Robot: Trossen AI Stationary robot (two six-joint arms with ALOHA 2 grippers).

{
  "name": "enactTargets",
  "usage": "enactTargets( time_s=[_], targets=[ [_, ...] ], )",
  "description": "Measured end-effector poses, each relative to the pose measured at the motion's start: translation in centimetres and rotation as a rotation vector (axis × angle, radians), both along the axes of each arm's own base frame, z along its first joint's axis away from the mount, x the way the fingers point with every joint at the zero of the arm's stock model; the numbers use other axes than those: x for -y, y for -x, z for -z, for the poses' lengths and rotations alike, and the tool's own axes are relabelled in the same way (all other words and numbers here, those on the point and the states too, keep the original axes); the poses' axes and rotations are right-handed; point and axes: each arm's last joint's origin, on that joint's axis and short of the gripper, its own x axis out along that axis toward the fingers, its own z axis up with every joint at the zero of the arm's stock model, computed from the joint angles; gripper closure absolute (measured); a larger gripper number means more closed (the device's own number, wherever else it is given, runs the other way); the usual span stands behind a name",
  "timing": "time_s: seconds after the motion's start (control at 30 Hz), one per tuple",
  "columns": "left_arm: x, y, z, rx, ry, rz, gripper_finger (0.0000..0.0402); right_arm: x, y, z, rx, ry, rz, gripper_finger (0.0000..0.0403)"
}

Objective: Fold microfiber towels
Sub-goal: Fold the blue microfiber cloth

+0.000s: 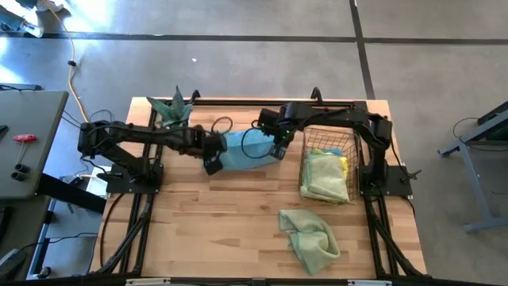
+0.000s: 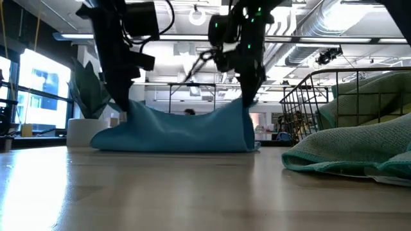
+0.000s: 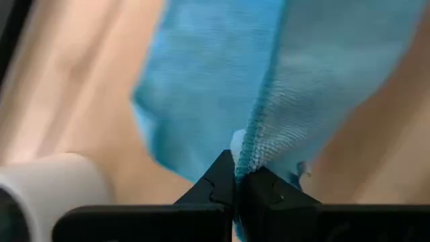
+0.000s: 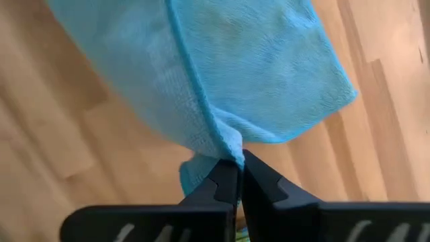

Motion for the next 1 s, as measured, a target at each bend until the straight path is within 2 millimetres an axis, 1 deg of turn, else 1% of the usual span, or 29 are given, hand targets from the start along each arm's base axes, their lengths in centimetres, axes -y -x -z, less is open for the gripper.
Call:
enactTargets(
  time_s=[0.13, 0.2, 0.27, 0.37, 0.5, 0.7, 0.87, 1.0],
  targets=[
    [-2.2, 0.8, 0.0, -0.038, -0.024, -0.014, 0.0401, 2.1, -0.2, 1.6, -0.029, 0.002, -0.027, 0.0403],
    [-3.3, 1.1, 0.0, -0.044, -0.039, -0.02, 0.0401, 3.1, -0.4, 2.6, -0.037, -0.001, -0.017, 0.0403],
    [-4.1, 1.1, 0.2, -0.042, -0.038, -0.023, 0.0401, 3.9, -0.5, 3.1, -0.024, -0.007, 0.0, 0.0403],
    [-4.9, 1.3, 0.8, -0.063, -0.014, -0.018, 0.0401, 4.6, -0.7, 3.1, 0.017, -0.001, -0.012, 0.0403],
    [-5.6, 0.9, 2.1, -0.117, -0.008, 0.02, 0.0401, 5.0, -1.0, 3.1, 0.04, 0.043, -0.025, 0.0403],
    [-7.0, 0.0, 3.5, -0.093, -0.026, 0.019, 0.0401, 5.8, -0.7, 3.2, 0.033, 0.058, -0.062, 0.0403],
    [-7.5, 0.1, 4.6, -0.132, 0.001, -0.016, 0.0401, 6.7, -0.3, 3.2, 0.032, 0.063, -0.06, 0.0403],
    [-7.6, 0.1, 4.9, -0.141, 0.006, -0.025, 0.0401, 7.6, -0.1, 3.2, 0.036, 0.07, -0.055, 0.0403]
  ],
)
